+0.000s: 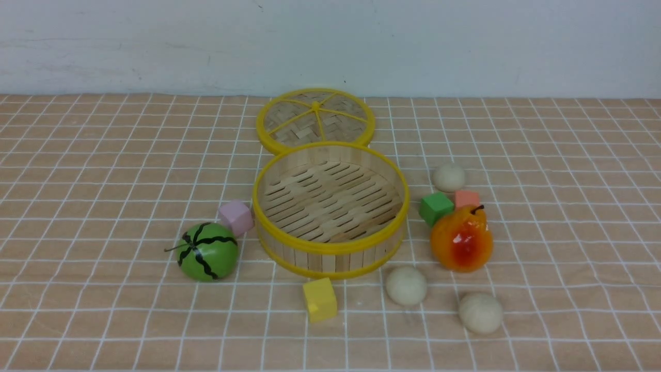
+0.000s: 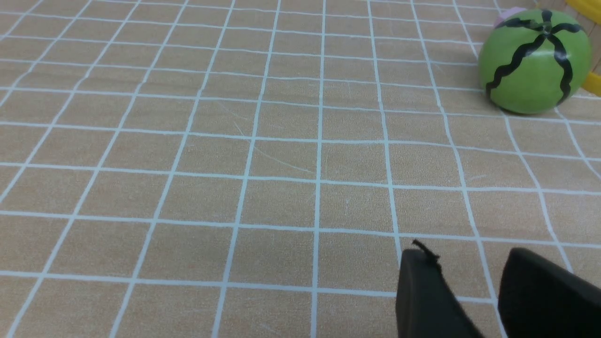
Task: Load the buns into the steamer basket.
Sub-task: Use the right arm to grab a steamed stuffed bun
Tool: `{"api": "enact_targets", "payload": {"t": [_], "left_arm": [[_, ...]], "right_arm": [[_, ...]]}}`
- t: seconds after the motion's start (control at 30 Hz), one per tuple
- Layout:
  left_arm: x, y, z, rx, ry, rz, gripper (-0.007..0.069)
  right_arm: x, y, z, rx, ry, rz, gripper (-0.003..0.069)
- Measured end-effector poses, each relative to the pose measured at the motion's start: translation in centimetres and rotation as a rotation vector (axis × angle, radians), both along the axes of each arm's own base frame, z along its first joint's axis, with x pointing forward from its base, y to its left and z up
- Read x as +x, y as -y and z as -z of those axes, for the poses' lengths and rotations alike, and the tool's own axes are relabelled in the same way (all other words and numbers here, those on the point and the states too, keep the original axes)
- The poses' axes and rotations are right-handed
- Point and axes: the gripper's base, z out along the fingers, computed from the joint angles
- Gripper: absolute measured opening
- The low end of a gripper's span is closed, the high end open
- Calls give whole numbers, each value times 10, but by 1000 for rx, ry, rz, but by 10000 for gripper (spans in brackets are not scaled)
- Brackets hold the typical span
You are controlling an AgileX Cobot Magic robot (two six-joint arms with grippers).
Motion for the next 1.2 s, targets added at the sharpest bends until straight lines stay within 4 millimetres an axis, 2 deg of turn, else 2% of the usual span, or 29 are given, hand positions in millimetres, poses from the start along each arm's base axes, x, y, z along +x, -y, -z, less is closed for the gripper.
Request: {"api": "enact_targets", "payload": {"t": [0.43,0.63,0.67,0.73,0.8,0.83,0.87,0.9,0.93,0.97,1.0,1.03,1.1,1.2], "left_arm": [[0,0,0,0,0,0,238],[0,0,0,0,0,0,238],[0,0,0,0,0,0,238],[0,0,0,0,0,0,238],[0,0,0,0,0,0,238],[0,0,0,0,0,0,238],[0,0,0,0,0,0,238],[0,0,0,0,0,0,238],[0,0,0,0,0,0,238],[0,0,0,0,0,0,238],[0,0,0,0,0,0,238],[0,0,0,0,0,0,238],[0,0,0,0,0,0,238],[0,0,0,0,0,0,238]], "right_arm": [[0,-18,-49,-123,550,-199,239],[-7,-20,-72,44,710,-225,239],[-13,-17,-96,131,763,-207,239],[-18,-15,-120,191,778,-187,239],[-23,-12,-150,230,756,-158,239],[-20,-12,-150,231,743,-156,239],[-20,-10,-177,253,679,-123,239],[-18,-10,-179,255,664,-119,239],[-10,-8,-193,264,568,-86,239],[-3,-7,-198,268,493,-63,239],[-4,-6,-199,269,487,-60,239],[9,-5,-201,266,369,-25,239],[32,-1,-191,227,173,33,239],[55,4,-174,158,-15,89,239]]}}
